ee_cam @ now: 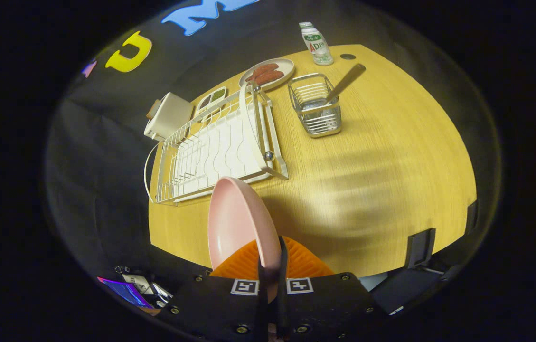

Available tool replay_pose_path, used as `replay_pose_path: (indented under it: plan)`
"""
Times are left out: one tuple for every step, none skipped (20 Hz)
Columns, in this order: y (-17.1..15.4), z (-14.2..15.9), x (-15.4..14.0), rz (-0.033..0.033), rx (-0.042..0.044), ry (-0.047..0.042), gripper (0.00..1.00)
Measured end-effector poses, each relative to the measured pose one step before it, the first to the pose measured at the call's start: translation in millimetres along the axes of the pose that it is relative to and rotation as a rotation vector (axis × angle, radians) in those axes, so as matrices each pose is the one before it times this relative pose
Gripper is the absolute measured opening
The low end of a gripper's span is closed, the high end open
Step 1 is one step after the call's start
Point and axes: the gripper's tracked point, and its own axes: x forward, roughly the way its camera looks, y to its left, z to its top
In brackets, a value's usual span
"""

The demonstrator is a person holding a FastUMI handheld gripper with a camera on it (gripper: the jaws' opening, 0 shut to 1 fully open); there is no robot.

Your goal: Take the plate from the dish rack, then take the spoon from the basket and place it into the plate.

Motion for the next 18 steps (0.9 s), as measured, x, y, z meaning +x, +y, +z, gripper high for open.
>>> replay_pose_path:
  plan:
    - [-3.28, -2.77, 7.74, 0.00897, 0.00701, 0.00616, 0.07]
    - [-4.71, -0.83, 6.88, 0.00007, -0.00356, 0.00010, 0.07]
    - [-6.36, -1.57, 5.91, -0.00979, -0.00779, 0.00103, 0.07]
    - [-5.34, 1.42, 4.94, -0.01069, -0.00627, -0.00754, 0.07]
    - [-5.04, 0.62, 4.04, -0.01173, -0.00204, -0.00594, 0.07]
    - [-3.32, 1.40, 4.22, -0.00452, 0.00051, -0.00237, 0.07]
    - [-1.00, 0.64, 2.91, 0.00182, 0.00250, 0.00122, 0.07]
    - [-0.87, 0.29, 3.12, 0.00249, -0.00209, 0.00337, 0.07]
    - [-2.05, 0.52, 2.47, -0.00131, -0.00978, 0.00049, 0.07]
    - [1.50, 1.77, 0.99, 0.01276, 0.00047, -0.00036, 0.07]
    - [-0.68, -0.67, 3.32, 0.00578, -0.00241, 0.00325, 0.08]
    - [0.47, 0.95, 1.03, 0.00868, -0.00012, 0.00232, 0.10]
    - [-0.38, -1.03, 2.68, 0.00885, 0.00303, 0.00826, 0.10]
    - [-2.07, 0.40, 0.62, -0.00204, 0.00108, 0.01030, 0.13]
    - [-2.69, -0.41, 2.79, -0.00708, -0.00349, 0.00547, 0.15]
    - [-6.37, 1.00, 0.11, -0.01692, -0.01135, -0.00140, 0.19]
    - [-3.76, -0.14, 0.09, -0.00797, -0.00725, -0.00008, 0.21]
    - [-0.76, 0.90, -0.66, 0.01075, 0.00691, -0.00099, 0.21]
